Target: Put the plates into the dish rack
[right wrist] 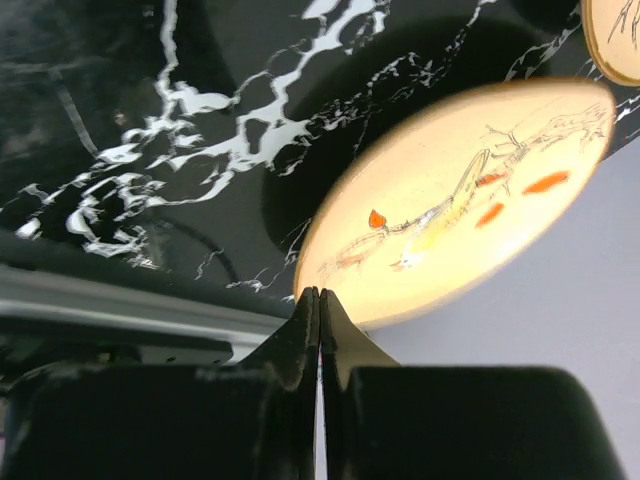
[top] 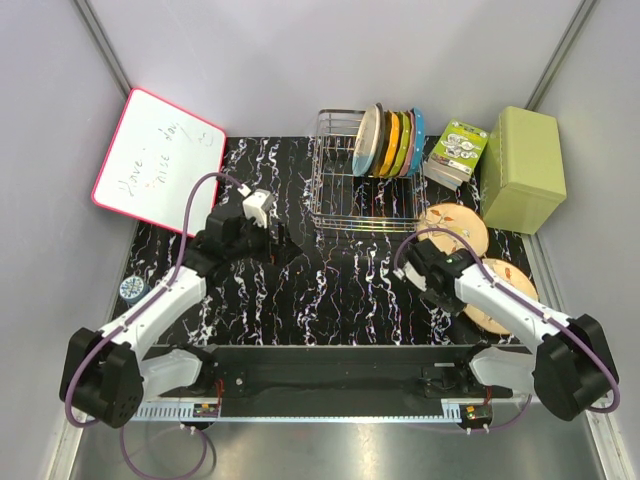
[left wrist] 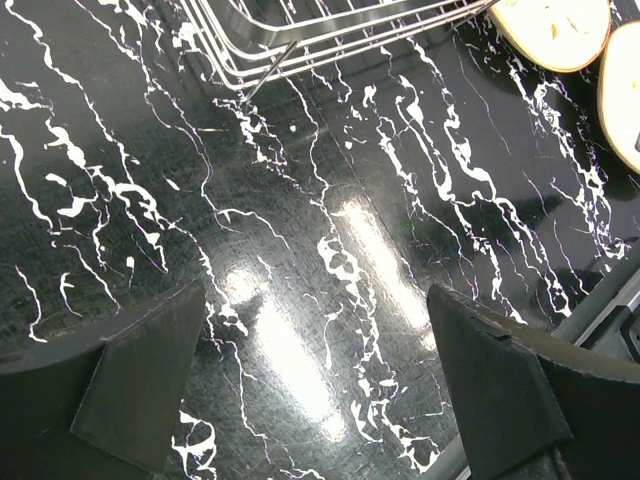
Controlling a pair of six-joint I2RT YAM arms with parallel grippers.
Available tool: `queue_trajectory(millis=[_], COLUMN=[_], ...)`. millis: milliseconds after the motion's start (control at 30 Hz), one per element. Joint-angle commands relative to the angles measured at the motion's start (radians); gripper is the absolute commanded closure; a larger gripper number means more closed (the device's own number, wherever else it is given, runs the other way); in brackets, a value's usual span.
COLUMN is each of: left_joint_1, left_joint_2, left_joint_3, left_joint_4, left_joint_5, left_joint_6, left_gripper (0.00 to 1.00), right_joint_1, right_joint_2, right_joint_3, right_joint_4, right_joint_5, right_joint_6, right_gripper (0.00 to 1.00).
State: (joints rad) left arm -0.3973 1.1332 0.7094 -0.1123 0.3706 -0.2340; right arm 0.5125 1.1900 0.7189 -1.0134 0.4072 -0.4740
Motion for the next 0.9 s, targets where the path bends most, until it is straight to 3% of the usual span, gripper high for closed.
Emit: queue_trajectory(millis=[0,167,267,333,467,567,733,767,867], left_joint_1=[0.008,0.009,0.017,0.023,0.023,-0.042,-0.246,-0.273,-0.394], left_joint_2=[-0.044,-0.067,-0.081,-0.087,-0.104,-0.105,-0.072,-0.052,0.063], left_joint_3=[-0.011,-0.027,-0.039,-0.047,-0.057,-0.059,-0.077,-0.07,-0.031], left_joint_4=[0.045,0.051,0.051,0.053,0.033,0.026,0.066,0.085,0.235], left_joint_5=[-0.005,-0.015,-0.025,-0.038,-0.073,-0.084,-0.113,-0.114,-0.125], left_joint_6=[0.024,0.024,0.022,0.019,0.004,-0.001,0.032,0.018,-0.047], left_gripper=[0.01,0.01,0.01,0.01,0.01,0.01,0.01,0.01,0.01], right_joint_1=[0.069,0.13,0.129,0.071,-0.11,-0.199,-0.376,-0.463,-0.606], right_joint_2=[-0.001,0.051,0.079,0.073,0.048,0.02,-0.023,-0.027,-0.041], right_joint_3=[0.06,0.134,0.159,0.194,0.272,0.275,0.301,0.301,0.3], right_joint_4=[-0.111,-0.117,-0.058,-0.001,0.018,0.027,0.039,0.036,0.045], right_joint_5=[-0.059,-0.096,-0.022,0.018,-0.088,-0.088,-0.197,-0.258,-0.377], right_joint_6=[0.057,0.084,0.109,0.129,0.213,0.184,0.121,0.094,0.017], right_gripper=[1.0,1.0,0.98,0.77,0.4,0.28,0.26,0.26,0.27])
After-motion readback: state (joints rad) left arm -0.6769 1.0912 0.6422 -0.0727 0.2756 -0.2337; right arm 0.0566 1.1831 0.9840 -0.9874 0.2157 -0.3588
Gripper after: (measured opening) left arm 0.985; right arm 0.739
